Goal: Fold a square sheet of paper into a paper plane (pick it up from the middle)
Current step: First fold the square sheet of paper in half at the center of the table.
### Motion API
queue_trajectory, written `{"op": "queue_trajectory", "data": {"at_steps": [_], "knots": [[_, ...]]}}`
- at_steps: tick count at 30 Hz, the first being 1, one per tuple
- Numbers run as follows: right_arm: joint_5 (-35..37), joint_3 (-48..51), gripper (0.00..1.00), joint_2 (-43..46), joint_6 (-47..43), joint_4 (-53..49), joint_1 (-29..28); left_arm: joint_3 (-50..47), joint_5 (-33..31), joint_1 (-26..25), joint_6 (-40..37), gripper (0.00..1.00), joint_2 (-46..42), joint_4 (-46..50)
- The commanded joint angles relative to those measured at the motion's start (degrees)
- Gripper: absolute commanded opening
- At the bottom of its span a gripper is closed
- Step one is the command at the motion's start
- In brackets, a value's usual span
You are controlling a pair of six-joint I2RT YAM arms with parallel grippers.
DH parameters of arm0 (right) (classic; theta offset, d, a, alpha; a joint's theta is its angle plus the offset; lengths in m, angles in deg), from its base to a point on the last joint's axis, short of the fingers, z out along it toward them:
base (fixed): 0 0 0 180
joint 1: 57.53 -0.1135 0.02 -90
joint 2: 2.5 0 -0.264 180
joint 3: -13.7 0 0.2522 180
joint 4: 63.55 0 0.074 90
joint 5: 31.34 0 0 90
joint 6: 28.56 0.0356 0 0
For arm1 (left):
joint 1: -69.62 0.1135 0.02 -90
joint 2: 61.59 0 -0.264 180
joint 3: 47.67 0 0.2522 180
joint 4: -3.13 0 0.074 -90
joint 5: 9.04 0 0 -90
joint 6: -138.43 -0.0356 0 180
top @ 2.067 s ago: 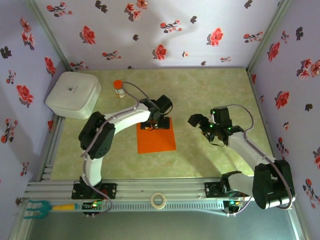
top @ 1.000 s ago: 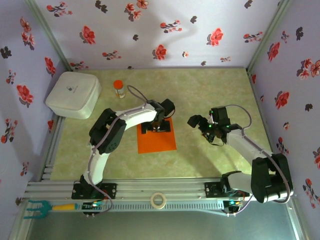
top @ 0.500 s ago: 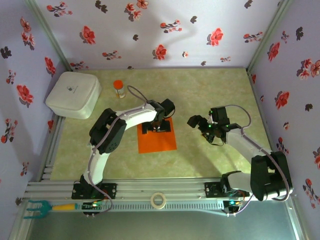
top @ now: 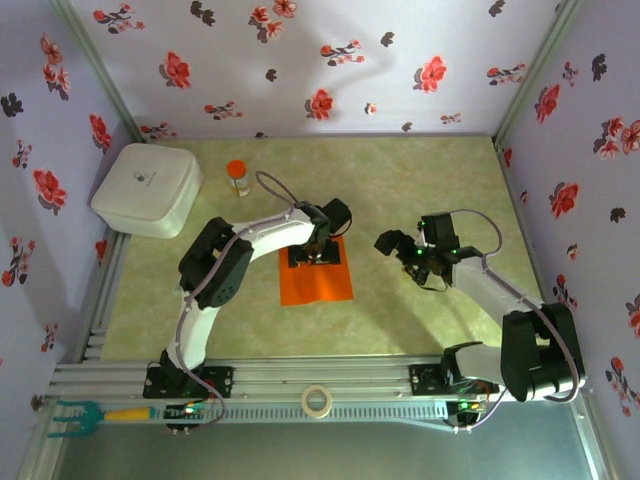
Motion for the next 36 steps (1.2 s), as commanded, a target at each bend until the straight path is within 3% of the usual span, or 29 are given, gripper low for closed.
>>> {"op": "queue_trajectory", "data": {"at_steps": [1, 7, 12, 19, 23, 30, 36], "knots": [[2.5, -1.3, 0.99, 1.5, 0.0, -1.4, -0.5, -2.2, 0.5, -0.7, -1.1, 0.74, 0.2, -0.8], [5.9, -1.0, 0.99, 3.7, 0.9, -2.9, -0.4, -3.4, 0.3, -1.1, -2.7, 0.53, -2.4, -3.5], [8.7, -0.4, 0.99, 5.8, 1.2, -3.8, -0.5, -5.3, 1.0, -1.2, -3.9, 0.41, -5.6, -6.9], [18.7, 0.8, 0.99, 12.2, 2.1, -6.2, -0.5, -11.5, 6.6, -1.2, -6.7, 0.33, -12.9, -18.5], [22.0, 3.8, 0.99, 17.5, 3.3, -4.0, -0.4, -14.9, 14.8, -0.5, -7.0, 0.33, -16.2, -28.2], [15.7, 8.5, 0.97, 24.3, 0.1, 3.8, -0.1, -19.6, 33.3, 2.9, -2.3, 0.31, -17.6, -43.9], [8.6, 7.4, 0.95, 21.7, -1.2, 5.6, 0.1, -23.5, 38.8, 4.9, 1.9, 0.3, -16.9, -50.5]]}}
